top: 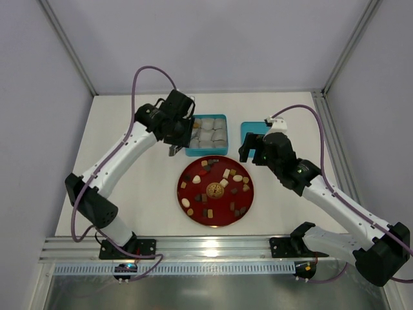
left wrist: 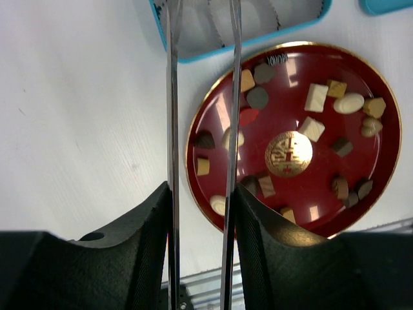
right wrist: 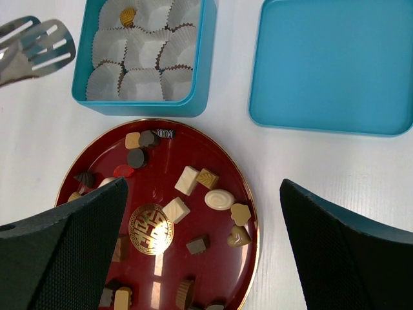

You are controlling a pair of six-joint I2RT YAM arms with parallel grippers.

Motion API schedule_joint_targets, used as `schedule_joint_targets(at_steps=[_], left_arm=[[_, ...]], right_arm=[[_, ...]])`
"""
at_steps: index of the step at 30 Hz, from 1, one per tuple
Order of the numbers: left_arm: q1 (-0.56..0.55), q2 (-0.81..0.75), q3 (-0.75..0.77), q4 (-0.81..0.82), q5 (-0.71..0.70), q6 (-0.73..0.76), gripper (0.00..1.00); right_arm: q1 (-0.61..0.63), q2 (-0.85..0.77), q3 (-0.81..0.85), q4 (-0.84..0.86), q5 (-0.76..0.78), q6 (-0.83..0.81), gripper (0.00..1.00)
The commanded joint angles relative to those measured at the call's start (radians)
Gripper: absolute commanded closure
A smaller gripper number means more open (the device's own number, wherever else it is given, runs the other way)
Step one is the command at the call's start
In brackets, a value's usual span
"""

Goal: Pack the chocolate

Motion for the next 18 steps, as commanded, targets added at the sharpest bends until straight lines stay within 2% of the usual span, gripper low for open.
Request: schedule_joint_targets(at_steps=[1, 9, 14, 18], left_arm=[[-0.049, -0.084, -0.066, -0.003, 0.006, -0.034, 0.58], [-0.173, -0.198, -0.229, -0.042, -0.001, -0.097, 0.58], [-0.207, -0.23, -0.319, -0.025, 0.012, -0.12, 0.58], [-0.224, -0.221, -0.335, -0.016, 0.022, -0.122, 0.57]], right_arm=[[-0.004, -0.027, -0.006, 0.026, 0.02, -0.009, 0.0], [-0.005, -0.03, -0.01, 0.022, 0.016, -0.002, 0.0], [-0.004, -0.032, -0.018, 0.02, 0.011, 0.008, 0.0], [-0.004, -0.03, -0.021, 0.022, 0.005, 0.012, 0.0]])
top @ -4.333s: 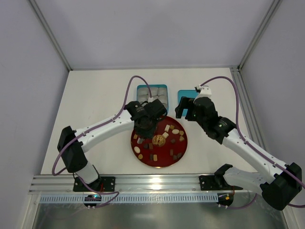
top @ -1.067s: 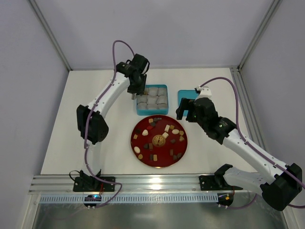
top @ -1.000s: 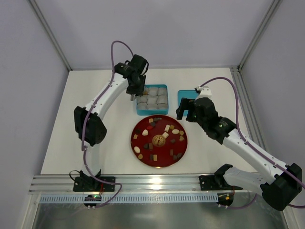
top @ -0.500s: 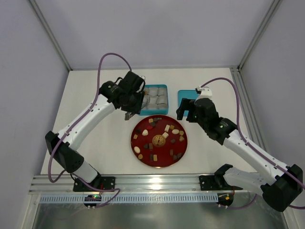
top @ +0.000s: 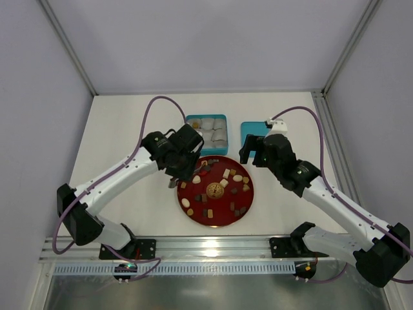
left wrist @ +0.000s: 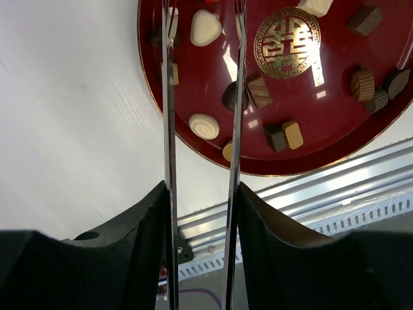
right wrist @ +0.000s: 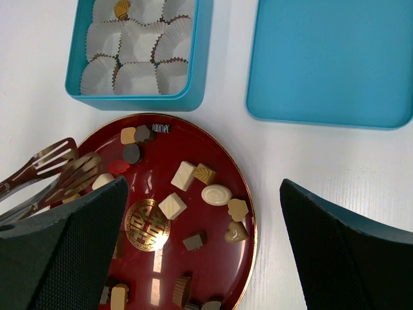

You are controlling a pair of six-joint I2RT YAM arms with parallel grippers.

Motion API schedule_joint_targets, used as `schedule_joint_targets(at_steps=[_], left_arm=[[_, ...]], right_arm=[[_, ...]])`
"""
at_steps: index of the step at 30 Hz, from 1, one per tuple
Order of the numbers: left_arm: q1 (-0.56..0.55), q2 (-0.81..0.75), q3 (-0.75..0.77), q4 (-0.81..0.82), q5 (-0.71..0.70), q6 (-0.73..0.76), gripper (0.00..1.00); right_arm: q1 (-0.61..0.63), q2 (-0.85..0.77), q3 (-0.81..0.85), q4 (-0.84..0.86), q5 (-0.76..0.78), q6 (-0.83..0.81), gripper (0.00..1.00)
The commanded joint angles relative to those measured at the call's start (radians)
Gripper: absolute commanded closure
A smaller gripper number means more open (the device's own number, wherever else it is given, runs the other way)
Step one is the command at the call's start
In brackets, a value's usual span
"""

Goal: Pack the chocolate

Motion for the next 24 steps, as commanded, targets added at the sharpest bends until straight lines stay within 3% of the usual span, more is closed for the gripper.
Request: schedule_joint_targets(at_steps=[1, 24], left_arm=[[-0.016, -0.018, -0.001, 0.025, 0.014, -0.018, 0.55], [-0.019, 0.114, -0.009, 0.083, 0.036, 0.03, 0.55]], right_arm=[[-0.004, -0.021, -0.002, 0.022, 0.006, 0.008, 0.0], [-0.004, -0.022, 0.002, 0.021, 0.017, 0.006, 0.0]])
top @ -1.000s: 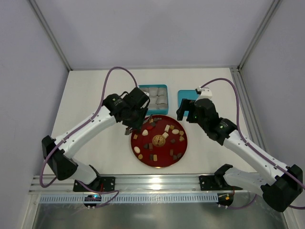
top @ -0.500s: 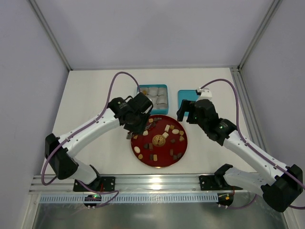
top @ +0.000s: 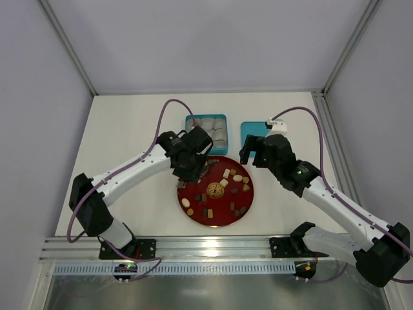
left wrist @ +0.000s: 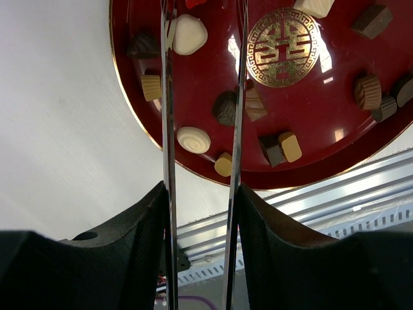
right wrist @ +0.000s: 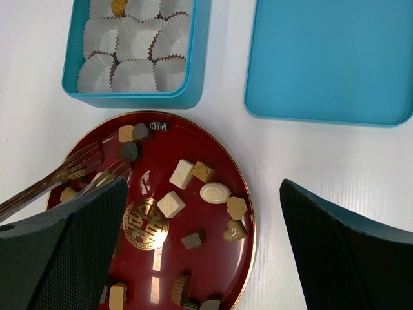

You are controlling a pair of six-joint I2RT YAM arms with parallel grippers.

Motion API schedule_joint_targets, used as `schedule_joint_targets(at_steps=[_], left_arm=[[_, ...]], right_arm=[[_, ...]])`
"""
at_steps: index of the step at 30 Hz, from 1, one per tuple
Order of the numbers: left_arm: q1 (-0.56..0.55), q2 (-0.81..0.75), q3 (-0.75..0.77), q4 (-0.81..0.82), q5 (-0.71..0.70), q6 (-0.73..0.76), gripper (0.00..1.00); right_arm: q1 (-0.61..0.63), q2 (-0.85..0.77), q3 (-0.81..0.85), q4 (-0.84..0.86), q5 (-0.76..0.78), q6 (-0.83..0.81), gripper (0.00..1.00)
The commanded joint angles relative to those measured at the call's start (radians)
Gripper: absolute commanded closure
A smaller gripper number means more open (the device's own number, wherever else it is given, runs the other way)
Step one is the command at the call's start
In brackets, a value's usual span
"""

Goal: Pack the chocolate

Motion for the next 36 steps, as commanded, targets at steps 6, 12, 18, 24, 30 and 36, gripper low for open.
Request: schedule_joint_targets(at_steps=[6, 12, 18, 24, 30, 36], left_arm=[[-0.002, 0.018, -0.014, 0.038, 0.005, 0.021, 0.55], [-0.002, 0.018, -0.019, 0.043, 0.0, 0.021, 0.56], [-0.002, 0.02, -0.028, 0.052, 0.003, 0.019, 0.59], [-0.004, 0.023, -0.031, 0.052, 0.0, 0.021, 0.59], [-0.002, 0.02, -0.028, 0.046, 0.002, 0.021, 0.65], [-0.004, 0.023, -0.022, 0.041, -0.004, 0.025, 0.68]], right_arm=[[-0.004, -0.027, 0.002, 0.023, 0.017, 0.006, 0.0], [-0.004, -0.033, -0.001, 0.021, 0.015, 0.009, 0.0], [-0.004, -0.038, -0.005, 0.021, 0.015, 0.012, 0.0], [-0.004, -0.041, -0.005, 0.02, 0.017, 0.012, 0.0], [-0.004, -0.041, -0.005, 0.023, 0.015, 0.014, 0.0], [-0.004, -0.033, -0.007, 0.026, 0.014, 0.018, 0.0]])
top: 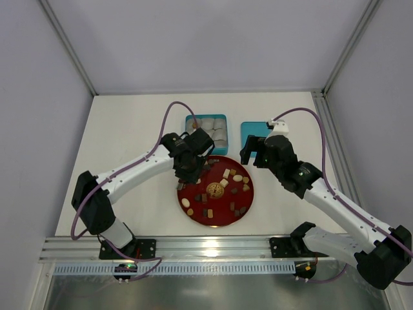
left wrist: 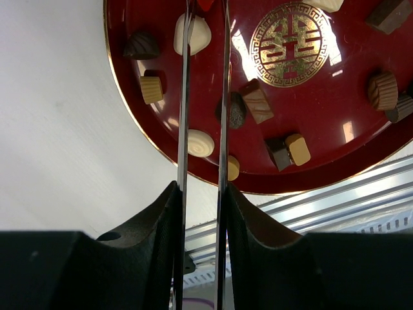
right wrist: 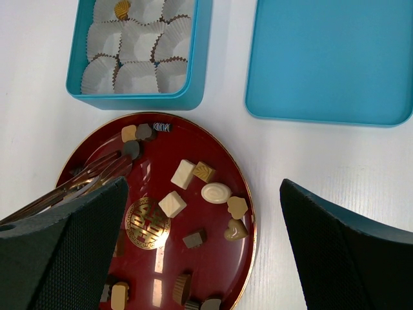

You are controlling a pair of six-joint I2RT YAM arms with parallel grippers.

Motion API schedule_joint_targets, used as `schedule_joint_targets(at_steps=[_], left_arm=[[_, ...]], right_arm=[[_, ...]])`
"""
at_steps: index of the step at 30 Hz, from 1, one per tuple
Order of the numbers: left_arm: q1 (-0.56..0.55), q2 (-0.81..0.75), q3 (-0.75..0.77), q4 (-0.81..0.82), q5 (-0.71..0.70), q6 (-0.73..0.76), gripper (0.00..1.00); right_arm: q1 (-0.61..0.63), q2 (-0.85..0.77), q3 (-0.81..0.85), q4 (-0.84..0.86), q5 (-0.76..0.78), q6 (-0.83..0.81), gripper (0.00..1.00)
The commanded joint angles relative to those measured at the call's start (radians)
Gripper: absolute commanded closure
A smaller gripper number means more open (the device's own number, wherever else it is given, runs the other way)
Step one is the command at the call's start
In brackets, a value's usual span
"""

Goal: Pack the chocolate

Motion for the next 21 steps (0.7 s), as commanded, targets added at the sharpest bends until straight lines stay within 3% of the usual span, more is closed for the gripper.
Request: schedule_joint_targets(at_steps=[1, 21], left_arm=[[-0.002, -0.007, 0.007, 0.012, -0.004, 0.006, 0.68], [-0.002, -0.024, 0.096, -0.055, -0.021, 0.029, 0.71]], right_arm=[[-0.004, -0.012, 0.0, 0.026, 0.013, 0.014, 0.0], [-0.004, -0.012, 0.0, 0.026, 0.018, 0.015, 0.0]])
